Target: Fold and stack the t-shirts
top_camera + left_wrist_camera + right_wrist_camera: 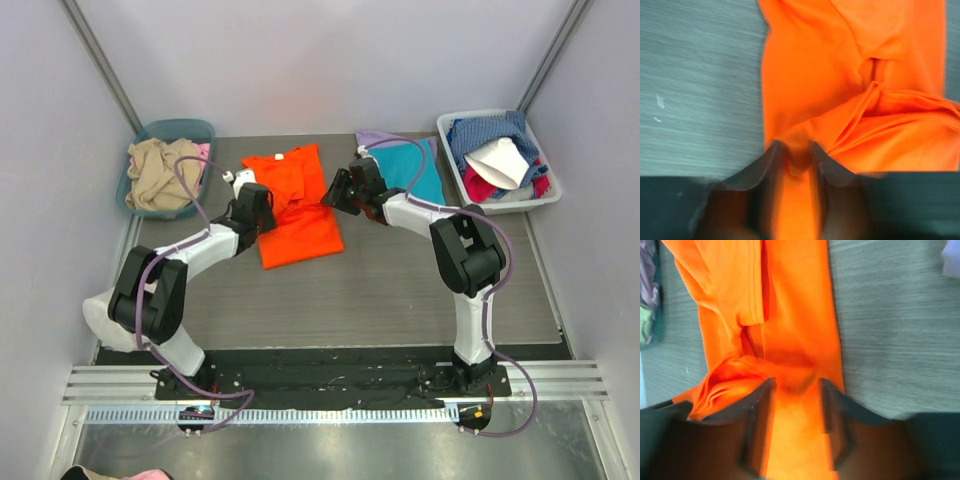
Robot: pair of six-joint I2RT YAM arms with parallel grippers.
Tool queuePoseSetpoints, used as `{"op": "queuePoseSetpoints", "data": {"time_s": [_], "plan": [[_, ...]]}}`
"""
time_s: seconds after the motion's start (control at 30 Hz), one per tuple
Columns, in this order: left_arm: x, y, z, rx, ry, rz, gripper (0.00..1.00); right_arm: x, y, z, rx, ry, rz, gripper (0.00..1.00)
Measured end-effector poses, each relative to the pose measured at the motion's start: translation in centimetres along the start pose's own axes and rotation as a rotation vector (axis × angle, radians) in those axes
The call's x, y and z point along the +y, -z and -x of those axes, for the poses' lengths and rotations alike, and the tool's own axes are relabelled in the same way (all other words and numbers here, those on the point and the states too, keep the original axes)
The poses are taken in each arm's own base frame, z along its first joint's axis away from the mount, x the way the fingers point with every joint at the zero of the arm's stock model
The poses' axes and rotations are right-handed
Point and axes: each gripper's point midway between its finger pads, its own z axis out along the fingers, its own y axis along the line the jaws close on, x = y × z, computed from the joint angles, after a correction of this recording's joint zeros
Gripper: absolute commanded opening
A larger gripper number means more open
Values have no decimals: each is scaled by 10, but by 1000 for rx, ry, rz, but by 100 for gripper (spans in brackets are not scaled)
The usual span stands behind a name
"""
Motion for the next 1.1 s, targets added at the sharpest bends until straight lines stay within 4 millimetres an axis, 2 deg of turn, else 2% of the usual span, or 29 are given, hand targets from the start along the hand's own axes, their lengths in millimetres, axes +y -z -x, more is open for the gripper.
{"op": "queuePoseSetpoints", "data": {"time_s": [0.03,0.17,0.27,0.37,0.47,0.5,0.57,0.7,0.8,0.83,1.1], "plan": [[2,-1,2,-4,-6,9,99,0,0,3,-3,3,2,59],[13,-1,21,-37,7,56,100,-12,0,15,-20,4,-11,64],[17,11,43,-88,22,69,100,-34,6,27,-34,-2,-43,64],[15,32,63,-138,50,41,100,-56,27,26,-30,-11,-76,65],[13,50,69,-171,83,-2,100,-62,48,13,-6,-16,-70,65],[15,55,64,-170,88,-13,100,-61,55,6,10,-16,-57,65],[22,59,41,-134,91,-19,100,-58,65,-11,45,-11,-33,65],[39,60,-21,-25,72,-5,100,-54,75,-47,125,6,0,65],[53,61,-63,55,58,10,100,-51,77,-65,171,21,17,65],[61,62,-83,93,57,21,100,-48,78,-76,198,37,32,65],[55,55,-81,66,84,-3,99,-35,76,-81,215,52,98,65]]}}
